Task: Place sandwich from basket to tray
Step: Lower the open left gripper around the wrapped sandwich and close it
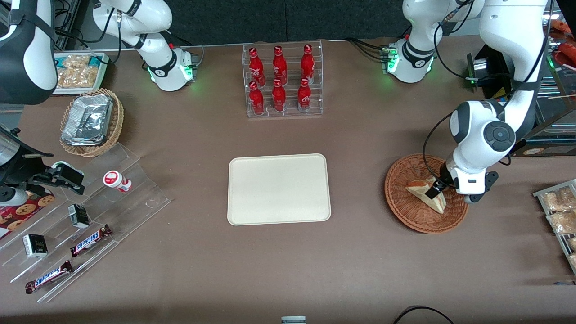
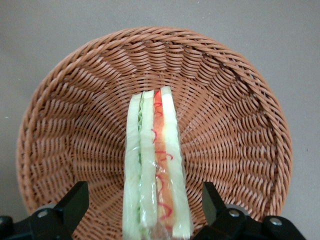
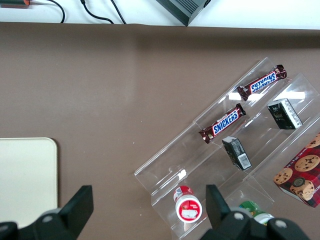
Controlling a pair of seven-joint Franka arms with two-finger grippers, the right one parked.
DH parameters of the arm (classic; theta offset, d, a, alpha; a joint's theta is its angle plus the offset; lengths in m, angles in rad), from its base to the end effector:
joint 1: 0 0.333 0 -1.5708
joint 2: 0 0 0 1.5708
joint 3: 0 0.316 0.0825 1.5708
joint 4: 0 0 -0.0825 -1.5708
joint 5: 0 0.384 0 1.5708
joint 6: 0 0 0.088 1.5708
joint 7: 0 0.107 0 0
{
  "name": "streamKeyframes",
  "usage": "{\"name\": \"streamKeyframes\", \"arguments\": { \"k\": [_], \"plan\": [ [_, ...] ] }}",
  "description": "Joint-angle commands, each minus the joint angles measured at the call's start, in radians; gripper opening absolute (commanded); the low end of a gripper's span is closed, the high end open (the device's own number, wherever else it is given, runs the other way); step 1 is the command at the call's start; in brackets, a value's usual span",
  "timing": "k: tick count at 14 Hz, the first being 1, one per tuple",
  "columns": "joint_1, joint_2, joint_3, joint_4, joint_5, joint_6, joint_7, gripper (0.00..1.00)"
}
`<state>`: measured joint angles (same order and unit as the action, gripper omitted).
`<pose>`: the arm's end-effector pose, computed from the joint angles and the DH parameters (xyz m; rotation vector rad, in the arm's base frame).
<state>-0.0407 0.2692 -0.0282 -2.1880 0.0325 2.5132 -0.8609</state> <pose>0.5628 -0.0390 0.2685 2.8989 1.1704 0.0872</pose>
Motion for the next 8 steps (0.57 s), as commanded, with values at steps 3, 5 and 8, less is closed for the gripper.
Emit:
{"name": "streamKeyframes", "arguments": {
  "k": [3, 5, 8],
  "plan": [
    [0.001, 0.056, -0.003, -0.019, -0.008, 0.107, -0.04, 0.89],
    [0.001, 0.061, -0.003, -0.022, -0.008, 0.121, -0.04, 0.47],
    [0.001, 0.061, -0.003, -0.021, -0.006, 0.121, -0.038, 0.07]
  ]
}}
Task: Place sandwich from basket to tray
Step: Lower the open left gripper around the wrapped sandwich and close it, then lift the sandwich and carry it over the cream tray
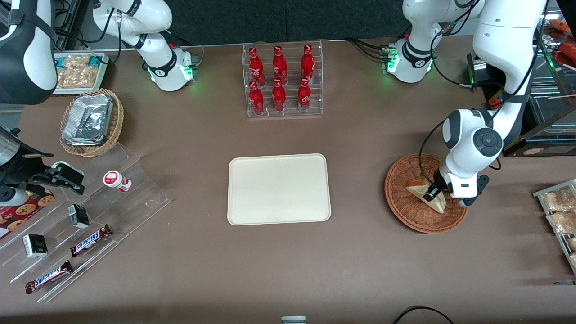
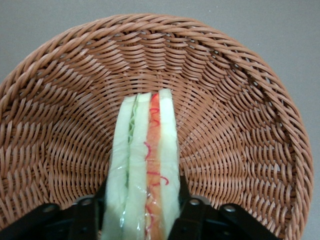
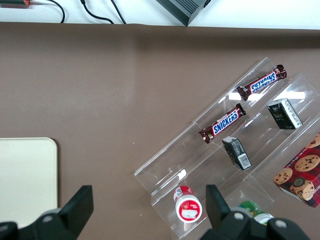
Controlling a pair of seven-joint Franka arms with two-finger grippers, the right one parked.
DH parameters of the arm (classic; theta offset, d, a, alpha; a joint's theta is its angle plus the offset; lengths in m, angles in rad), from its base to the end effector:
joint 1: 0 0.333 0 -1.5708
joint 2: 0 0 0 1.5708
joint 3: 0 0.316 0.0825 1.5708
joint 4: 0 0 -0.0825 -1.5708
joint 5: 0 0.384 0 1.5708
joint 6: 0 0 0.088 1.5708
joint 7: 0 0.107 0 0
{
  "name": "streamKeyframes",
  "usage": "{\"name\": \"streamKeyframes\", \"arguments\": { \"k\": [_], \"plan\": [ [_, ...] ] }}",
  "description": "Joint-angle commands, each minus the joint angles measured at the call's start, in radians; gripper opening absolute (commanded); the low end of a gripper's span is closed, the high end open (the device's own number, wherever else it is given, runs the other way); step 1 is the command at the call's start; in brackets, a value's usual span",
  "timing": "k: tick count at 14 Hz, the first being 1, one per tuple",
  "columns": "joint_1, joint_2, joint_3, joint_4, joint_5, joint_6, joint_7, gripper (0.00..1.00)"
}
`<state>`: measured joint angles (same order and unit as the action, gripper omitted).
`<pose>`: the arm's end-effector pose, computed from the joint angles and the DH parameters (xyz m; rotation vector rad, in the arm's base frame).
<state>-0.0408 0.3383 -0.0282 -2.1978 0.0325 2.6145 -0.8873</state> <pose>0.5638 -0.0397 0.2352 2.8693 1.2010 0.1145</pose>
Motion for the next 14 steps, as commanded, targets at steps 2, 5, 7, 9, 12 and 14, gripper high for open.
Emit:
{"name": "streamKeyframes", "arguments": {
  "k": [2, 5, 7, 9, 12, 14],
  "plan": [
    [0.001, -0.025, -0.003, -0.008, -0.005, 0.007, 0.01, 0.0],
    [-0.008, -0.116, -0.009, 0.015, -0.003, -0.115, 0.102, 0.0],
    [-0.027, -0.153, -0.057, 0.11, -0.002, -0.288, 0.131, 0.0],
    [-0.028, -0.15, -0.122, 0.25, -0.002, -0.487, 0.2, 0.0],
    [-0.028, -0.133, -0.277, 0.383, -0.002, -0.62, 0.222, 0.0],
    [-0.039, -0.105, -0.369, 0.424, -0.002, -0.619, 0.211, 0.0]
  ]
}}
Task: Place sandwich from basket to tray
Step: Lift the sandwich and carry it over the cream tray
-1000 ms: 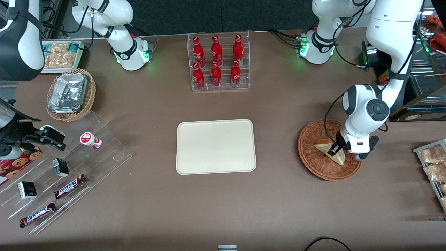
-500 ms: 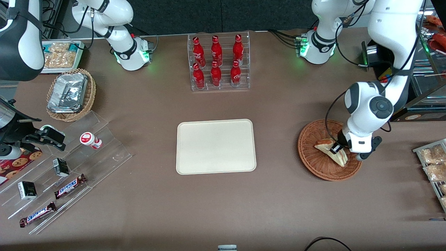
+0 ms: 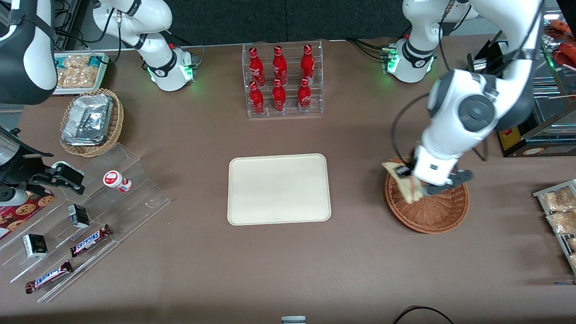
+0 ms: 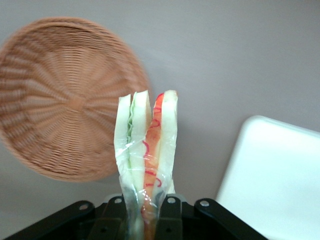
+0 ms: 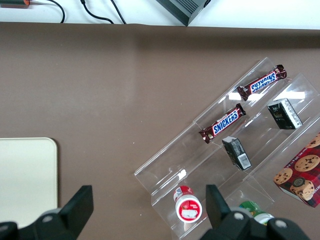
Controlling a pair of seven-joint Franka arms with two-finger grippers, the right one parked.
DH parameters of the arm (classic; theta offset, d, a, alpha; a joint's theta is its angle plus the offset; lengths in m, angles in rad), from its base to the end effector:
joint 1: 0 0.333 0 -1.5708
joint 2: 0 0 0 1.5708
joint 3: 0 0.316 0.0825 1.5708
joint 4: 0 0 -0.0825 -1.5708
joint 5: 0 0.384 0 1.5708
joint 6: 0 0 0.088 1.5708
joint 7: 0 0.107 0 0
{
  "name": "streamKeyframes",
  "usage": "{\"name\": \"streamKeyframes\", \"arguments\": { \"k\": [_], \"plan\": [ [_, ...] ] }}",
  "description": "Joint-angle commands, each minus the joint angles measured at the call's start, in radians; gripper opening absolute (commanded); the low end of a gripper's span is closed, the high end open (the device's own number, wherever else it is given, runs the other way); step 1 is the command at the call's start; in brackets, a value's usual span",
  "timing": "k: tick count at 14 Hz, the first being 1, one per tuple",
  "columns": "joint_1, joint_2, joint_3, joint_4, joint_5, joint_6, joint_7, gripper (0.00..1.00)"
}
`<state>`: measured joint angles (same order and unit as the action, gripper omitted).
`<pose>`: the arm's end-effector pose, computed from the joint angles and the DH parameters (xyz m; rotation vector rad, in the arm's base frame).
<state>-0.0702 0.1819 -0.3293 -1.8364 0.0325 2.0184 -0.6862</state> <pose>0.5637 -0.2261 0.4356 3.0814 0.4313 -0.0099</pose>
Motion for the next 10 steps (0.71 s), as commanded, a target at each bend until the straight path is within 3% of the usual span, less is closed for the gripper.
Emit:
{"name": "streamKeyframes", "arguments": {
  "k": [1, 4, 10],
  "plan": [
    [-0.034, 0.076, -0.091, 0.087, -0.002, -0.018, -0.004, 0.0],
    [-0.205, 0.222, -0.093, 0.231, 0.018, -0.024, -0.091, 0.01],
    [-0.427, 0.526, -0.088, 0.508, 0.226, -0.037, -0.15, 0.02]
  ]
}}
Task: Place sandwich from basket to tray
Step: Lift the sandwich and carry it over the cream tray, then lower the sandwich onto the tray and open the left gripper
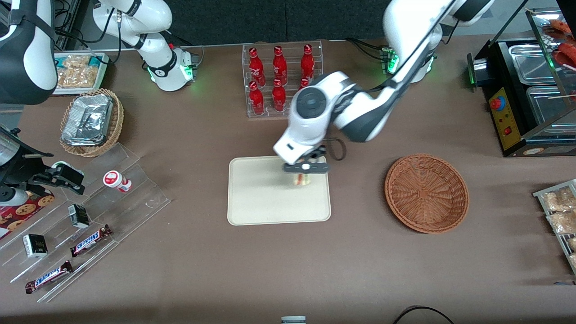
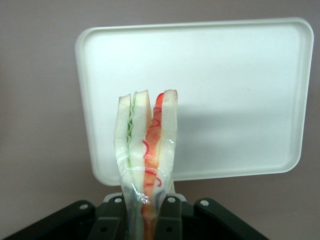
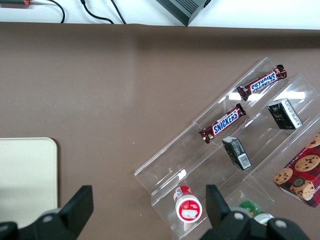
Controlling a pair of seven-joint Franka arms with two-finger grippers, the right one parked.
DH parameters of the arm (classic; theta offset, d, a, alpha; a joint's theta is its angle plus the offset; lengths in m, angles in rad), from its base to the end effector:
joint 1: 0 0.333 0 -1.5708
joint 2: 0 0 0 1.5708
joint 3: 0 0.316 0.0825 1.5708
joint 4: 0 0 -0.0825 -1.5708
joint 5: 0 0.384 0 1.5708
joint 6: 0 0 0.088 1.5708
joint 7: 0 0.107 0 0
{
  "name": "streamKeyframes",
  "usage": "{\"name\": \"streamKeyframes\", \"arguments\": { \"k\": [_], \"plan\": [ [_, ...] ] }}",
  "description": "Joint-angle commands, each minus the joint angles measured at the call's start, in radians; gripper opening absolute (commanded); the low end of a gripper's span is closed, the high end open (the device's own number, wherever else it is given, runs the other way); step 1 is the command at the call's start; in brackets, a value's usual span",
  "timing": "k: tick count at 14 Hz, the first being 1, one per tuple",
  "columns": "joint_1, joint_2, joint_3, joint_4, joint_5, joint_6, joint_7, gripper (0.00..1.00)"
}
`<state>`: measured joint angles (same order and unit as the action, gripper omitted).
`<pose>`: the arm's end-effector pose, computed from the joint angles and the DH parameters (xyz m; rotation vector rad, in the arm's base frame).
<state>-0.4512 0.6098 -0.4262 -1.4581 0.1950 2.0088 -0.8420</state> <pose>0.5006 -0.4999 0.3504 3.1011 -0.0788 -0.0777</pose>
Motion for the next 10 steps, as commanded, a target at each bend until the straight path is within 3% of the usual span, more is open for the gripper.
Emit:
{"name": "streamKeyframes", "arguments": {
  "k": [1, 7, 10],
  "plan": [
    [-0.052, 0.134, 0.007, 0.156, 0.084, -0.006, 0.018, 0.02],
    [-0.08, 0.275, 0.015, 0.182, 0.09, 0.174, -0.08, 0.06],
    [-0.081, 0.315, 0.014, 0.208, 0.171, 0.176, -0.156, 0.06]
  ]
}}
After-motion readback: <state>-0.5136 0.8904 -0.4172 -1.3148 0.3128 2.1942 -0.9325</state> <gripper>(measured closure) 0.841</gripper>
